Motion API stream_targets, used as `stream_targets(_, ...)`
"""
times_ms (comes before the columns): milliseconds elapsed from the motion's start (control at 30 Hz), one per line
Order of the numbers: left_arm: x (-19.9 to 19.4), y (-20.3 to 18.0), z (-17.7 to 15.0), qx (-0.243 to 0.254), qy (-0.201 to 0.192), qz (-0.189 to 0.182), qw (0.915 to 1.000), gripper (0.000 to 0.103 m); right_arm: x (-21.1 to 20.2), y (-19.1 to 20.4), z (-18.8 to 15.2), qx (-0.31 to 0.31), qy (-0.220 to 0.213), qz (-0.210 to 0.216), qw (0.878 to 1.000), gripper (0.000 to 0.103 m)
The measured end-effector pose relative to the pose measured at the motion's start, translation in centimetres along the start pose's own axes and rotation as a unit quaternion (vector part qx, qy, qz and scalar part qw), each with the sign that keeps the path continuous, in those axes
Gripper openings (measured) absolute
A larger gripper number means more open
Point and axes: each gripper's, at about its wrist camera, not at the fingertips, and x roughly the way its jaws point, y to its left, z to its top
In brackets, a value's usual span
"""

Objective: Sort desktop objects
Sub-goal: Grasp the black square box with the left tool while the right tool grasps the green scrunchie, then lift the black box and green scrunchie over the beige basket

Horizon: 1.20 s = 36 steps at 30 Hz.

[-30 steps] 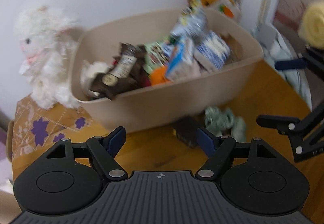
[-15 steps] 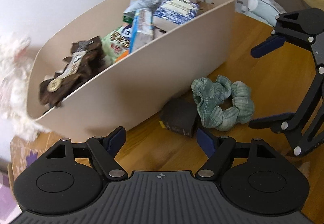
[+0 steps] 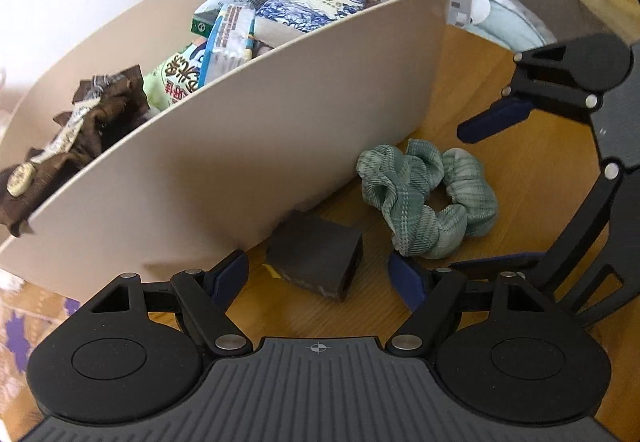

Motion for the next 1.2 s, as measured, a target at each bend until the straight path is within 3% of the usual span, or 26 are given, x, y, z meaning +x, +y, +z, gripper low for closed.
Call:
stream_targets(200, 0.6, 0.9, 0.0, -0.037, -0.002, -0.023, 0.9991, 0.078, -0.1, -0.5, 0.1, 0.001, -0.007, -0.001, 1.0, 0.078)
stream_targets(267, 0.6, 1.0, 0.1, -0.042, -0.006, -0.027, 0.9987, 0.067, -0.2, -0.6, 0.1, 0.003, -0.01, 0.001, 1.0, 0.072)
stream_targets(333, 0.6, 1.2, 0.2, -0.045, -0.009, -0.028, 0.9985, 0.053, -0.3, -0.8, 0.0, 0.007, -0.011, 0.009, 1.0, 0.057)
stream_targets(433, 0.7, 1.5, 0.4, -0.058, 0.0, -0.034, 0.9977, 0.053, -0.6, -1.0, -0.2, 0.016, -0.012, 0.019, 1.0, 0.041)
stream_targets(633, 0.0, 1.9, 0.7, -0.065, 0.008, -0.035, 0.9973, 0.052, -1.4, -1.3, -0.7, 0.018, -0.008, 0.022, 1.0, 0.025)
stream_targets(900, -2.3, 1.3, -0.1, -0.066, 0.002, -0.033, 0.9973, 0.052, -3.3, -1.3, -0.9, 0.016, -0.007, 0.015, 1.0, 0.022)
stream_targets(1200, -6.6, 2.1, -1.0, -0.068, -0.018, -0.027, 0.9972, 0.052, -7.2, -2.4, -0.5, 0.005, -0.036, 0.008, 0.999, 0.022)
